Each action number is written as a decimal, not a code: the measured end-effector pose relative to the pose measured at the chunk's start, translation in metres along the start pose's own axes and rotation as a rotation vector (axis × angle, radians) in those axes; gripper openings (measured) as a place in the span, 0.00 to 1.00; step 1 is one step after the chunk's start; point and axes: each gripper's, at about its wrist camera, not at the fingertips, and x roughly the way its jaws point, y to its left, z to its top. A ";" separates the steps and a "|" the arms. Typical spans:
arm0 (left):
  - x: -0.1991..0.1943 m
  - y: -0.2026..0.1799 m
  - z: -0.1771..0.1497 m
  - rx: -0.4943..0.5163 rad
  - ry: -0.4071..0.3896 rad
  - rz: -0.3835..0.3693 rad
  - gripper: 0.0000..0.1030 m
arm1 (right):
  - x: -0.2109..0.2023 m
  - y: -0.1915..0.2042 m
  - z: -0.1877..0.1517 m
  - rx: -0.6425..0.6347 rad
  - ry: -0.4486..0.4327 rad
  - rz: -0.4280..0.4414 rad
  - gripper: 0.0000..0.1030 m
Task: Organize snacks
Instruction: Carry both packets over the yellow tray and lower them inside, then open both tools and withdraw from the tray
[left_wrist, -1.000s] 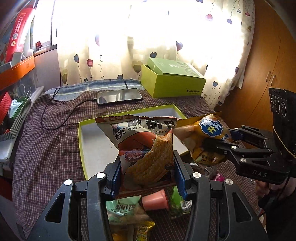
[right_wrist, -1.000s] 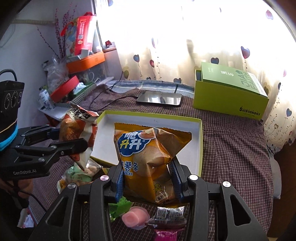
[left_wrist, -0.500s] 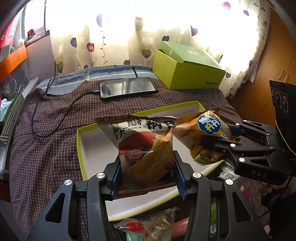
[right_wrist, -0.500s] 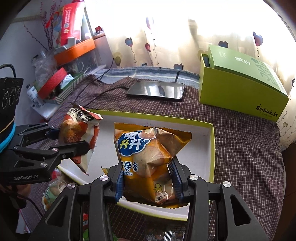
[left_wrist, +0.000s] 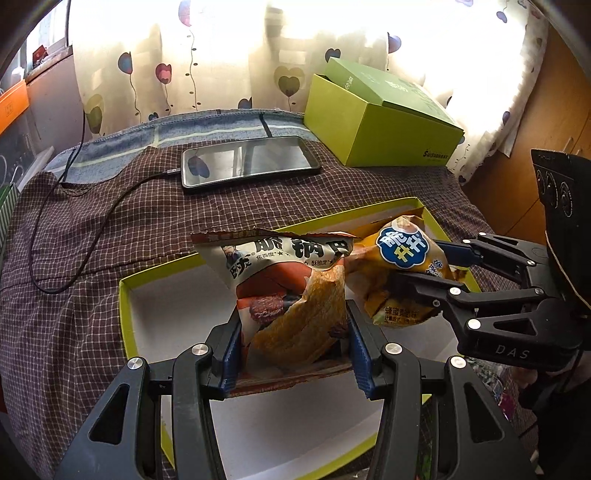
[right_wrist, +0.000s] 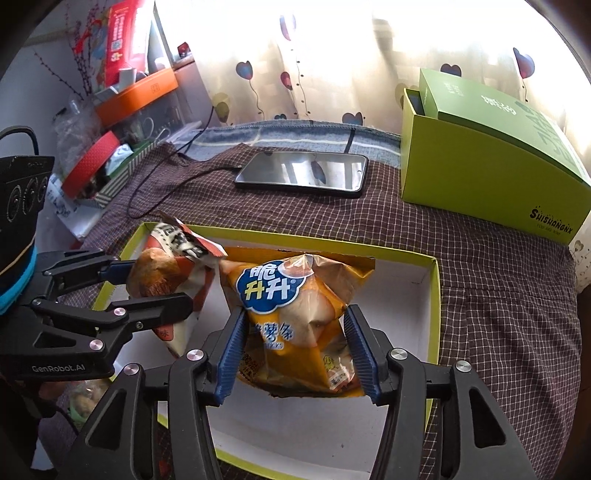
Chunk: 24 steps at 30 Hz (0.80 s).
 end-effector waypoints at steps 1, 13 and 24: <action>0.002 -0.001 0.000 0.002 0.002 -0.005 0.50 | -0.003 0.001 0.000 -0.008 -0.010 0.001 0.56; -0.025 0.000 0.005 -0.026 -0.080 -0.014 0.53 | -0.036 0.012 -0.006 -0.054 -0.063 -0.031 0.57; -0.071 -0.027 -0.022 0.001 -0.126 -0.014 0.53 | -0.088 0.039 -0.040 -0.063 -0.124 -0.060 0.57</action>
